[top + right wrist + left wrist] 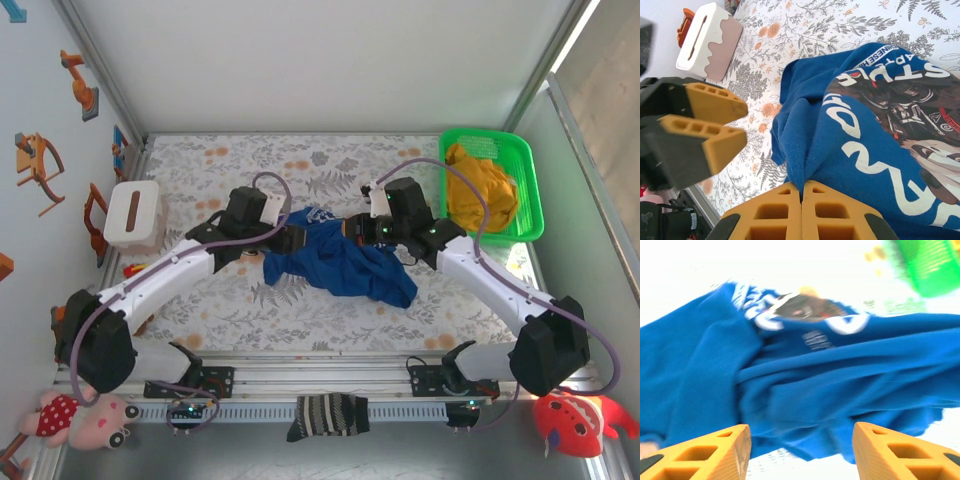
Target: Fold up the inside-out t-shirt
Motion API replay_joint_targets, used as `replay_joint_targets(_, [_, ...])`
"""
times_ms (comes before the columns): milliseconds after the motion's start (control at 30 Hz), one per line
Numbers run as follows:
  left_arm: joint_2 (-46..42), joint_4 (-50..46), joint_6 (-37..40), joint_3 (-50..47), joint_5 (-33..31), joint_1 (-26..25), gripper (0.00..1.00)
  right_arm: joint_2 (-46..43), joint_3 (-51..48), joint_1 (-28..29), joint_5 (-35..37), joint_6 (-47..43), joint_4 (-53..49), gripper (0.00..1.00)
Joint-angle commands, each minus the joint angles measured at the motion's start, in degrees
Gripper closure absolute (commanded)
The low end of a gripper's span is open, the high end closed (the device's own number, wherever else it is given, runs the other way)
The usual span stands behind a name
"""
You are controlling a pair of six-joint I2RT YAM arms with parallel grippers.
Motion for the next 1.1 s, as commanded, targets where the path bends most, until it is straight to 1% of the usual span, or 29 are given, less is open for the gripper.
replay_joint_targets(0, [-0.51, 5.89, 2.79, -1.80, 0.78, -3.38, 0.48, 0.13, 2.38, -0.46, -1.28, 1.11, 1.56, 1.00])
replay_joint_targets(133, [1.25, 9.84, 3.86, -2.32, 1.69, -7.29, 0.50, 0.39, 2.79, -0.59, -1.54, 1.65, 1.61, 1.00])
replay_joint_targets(233, [3.73, 11.13, 4.24, -1.45, 1.46, -8.82, 0.50, 0.49, 3.04, -0.63, -1.46, 1.89, 1.61, 1.00])
replay_joint_targets(400, [7.77, 13.06, 4.46, 0.22, 1.63, -9.40, 0.47, 0.82, 3.34, -0.59, -1.55, 2.24, 1.64, 1.00])
replay_joint_targets(567, [12.71, 12.86, 4.97, 3.30, -0.44, -9.44, 0.47, 0.91, 3.35, -0.59, -2.60, 3.19, 2.78, 1.00])
replay_joint_targets(600, [13.66, 12.43, 4.95, 4.12, -1.48, -9.36, 0.49, 1.03, 3.35, -0.59, -2.68, 3.16, 2.81, 1.00])
replay_joint_targets(667, [15.31, 11.51, 4.78, 6.11, -2.23, -8.96, 0.62, 1.17, 3.34, -0.67, -2.52, 3.07, 2.83, 1.00])
replay_joint_targets(733, [16.11, 10.00, 4.51, 8.38, -1.84, -8.52, 0.81, 1.72, 3.49, -1.08, -2.67, 2.94, 2.94, 1.00])
replay_joint_targets(833, [15.89, 6.69, 4.21, 11.54, 1.83, -7.57, 1.00, 3.63, 4.61, -2.80, -3.77, 2.89, 3.38, 1.00])
replay_joint_targets(867, [15.43, 5.53, 3.87, 12.45, 3.74, -7.08, 1.00, 4.63, 5.18, -3.60, -4.06, 2.89, 3.61, 1.00])
replay_joint_targets(967, [12.99, 3.32, 1.36, 13.64, 12.71, -5.27, 1.00, 9.18, 7.43, -6.23, -4.31, 2.74, 3.95, 1.00])
replay_joint_targets(1067, [10.45, 5.19, -2.63, 13.07, 24.31, -3.06, 1.00, 15.48, 10.90, -8.58, -4.80, 3.40, 5.02, 1.00])
